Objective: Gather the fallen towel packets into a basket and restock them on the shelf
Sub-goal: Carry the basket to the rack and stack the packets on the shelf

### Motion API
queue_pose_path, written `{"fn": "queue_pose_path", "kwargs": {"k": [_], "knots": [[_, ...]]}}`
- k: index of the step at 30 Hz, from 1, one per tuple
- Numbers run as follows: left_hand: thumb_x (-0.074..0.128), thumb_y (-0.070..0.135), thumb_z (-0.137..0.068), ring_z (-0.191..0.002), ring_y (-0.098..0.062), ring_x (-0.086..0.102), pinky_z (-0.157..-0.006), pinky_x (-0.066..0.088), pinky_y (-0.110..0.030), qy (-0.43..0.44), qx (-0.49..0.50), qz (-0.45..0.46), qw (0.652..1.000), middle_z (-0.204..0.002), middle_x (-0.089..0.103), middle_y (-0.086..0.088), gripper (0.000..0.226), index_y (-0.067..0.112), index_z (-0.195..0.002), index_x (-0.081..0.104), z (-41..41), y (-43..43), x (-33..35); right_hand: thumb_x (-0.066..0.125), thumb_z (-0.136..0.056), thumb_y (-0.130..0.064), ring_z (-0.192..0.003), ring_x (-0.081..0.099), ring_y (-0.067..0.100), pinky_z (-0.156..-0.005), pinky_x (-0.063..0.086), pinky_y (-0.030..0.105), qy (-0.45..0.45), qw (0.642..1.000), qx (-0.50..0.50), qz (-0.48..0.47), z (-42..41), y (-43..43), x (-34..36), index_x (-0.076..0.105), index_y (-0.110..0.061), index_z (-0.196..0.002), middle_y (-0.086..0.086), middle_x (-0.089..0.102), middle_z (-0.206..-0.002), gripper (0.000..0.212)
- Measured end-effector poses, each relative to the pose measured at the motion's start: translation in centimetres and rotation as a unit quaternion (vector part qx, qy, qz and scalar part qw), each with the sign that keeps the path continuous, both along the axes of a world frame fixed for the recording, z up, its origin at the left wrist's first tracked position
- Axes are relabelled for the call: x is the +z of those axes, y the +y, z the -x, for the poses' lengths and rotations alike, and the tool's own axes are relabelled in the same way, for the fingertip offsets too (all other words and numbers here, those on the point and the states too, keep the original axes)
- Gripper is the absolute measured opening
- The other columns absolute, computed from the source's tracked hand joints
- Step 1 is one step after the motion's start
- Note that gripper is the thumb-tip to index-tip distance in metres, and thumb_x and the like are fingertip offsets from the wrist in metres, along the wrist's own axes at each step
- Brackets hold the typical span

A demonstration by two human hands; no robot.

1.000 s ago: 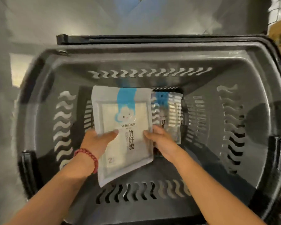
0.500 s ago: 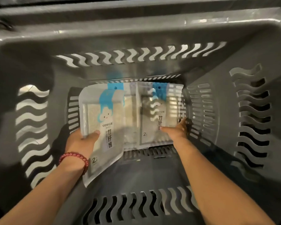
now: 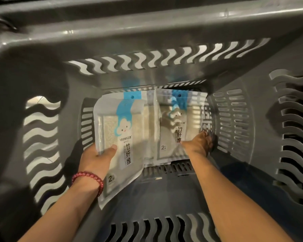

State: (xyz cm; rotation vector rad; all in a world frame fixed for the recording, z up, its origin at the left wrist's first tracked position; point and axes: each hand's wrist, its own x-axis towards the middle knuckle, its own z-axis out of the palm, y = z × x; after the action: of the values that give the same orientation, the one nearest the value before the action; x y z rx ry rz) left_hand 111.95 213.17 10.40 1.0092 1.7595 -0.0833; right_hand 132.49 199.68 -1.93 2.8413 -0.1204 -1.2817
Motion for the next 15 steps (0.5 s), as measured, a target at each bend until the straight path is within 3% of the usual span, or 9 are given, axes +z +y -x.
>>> {"fn": "queue_pose_path", "kwargs": {"k": [3, 7, 15], "knots": [[0.062, 0.015, -0.089, -0.072, 0.002, 0.053, -0.059, 0.038, -0.016, -0.005, -0.006, -0.012, 1.0, -0.081, 0.06, 0.015, 0.025, 0.012, -0.114, 0.065, 0.01, 0.21, -0.36, 0.078, -0.074, -0.018, -0.135, 0.023, 0.035, -0.107, 0.033, 0.042, -0.01, 1.0, -0.002, 0.008, -0.14, 0.36, -0.13, 0.021, -0.009, -0.146, 0.017, 0.017, -0.149, 0.092], [0.061, 0.016, -0.089, -0.07, 0.007, 0.05, -0.055, 0.036, -0.013, -0.009, -0.008, -0.017, 1.0, -0.075, 0.056, 0.022, 0.023, 0.015, -0.112, 0.064, 0.22, -0.13, -0.75, 0.077, -0.075, -0.014, -0.133, 0.025, 0.034, -0.105, 0.036, 0.04, -0.024, 1.0, -0.01, 0.004, 0.27, 0.47, -0.3, 0.027, -0.006, -0.143, 0.016, 0.02, -0.147, 0.085], [0.061, 0.015, -0.09, -0.082, -0.005, 0.053, -0.063, 0.038, -0.014, -0.009, -0.01, -0.026, 1.0, -0.086, 0.056, 0.016, 0.026, 0.016, -0.115, 0.062, 0.24, -0.19, -0.57, 0.071, -0.08, -0.01, -0.136, 0.029, 0.037, -0.107, 0.035, 0.044, -0.024, 1.0, 0.002, -0.017, -0.16, 0.2, 0.01, 0.02, -0.007, -0.147, 0.017, 0.029, -0.149, 0.084]]}}
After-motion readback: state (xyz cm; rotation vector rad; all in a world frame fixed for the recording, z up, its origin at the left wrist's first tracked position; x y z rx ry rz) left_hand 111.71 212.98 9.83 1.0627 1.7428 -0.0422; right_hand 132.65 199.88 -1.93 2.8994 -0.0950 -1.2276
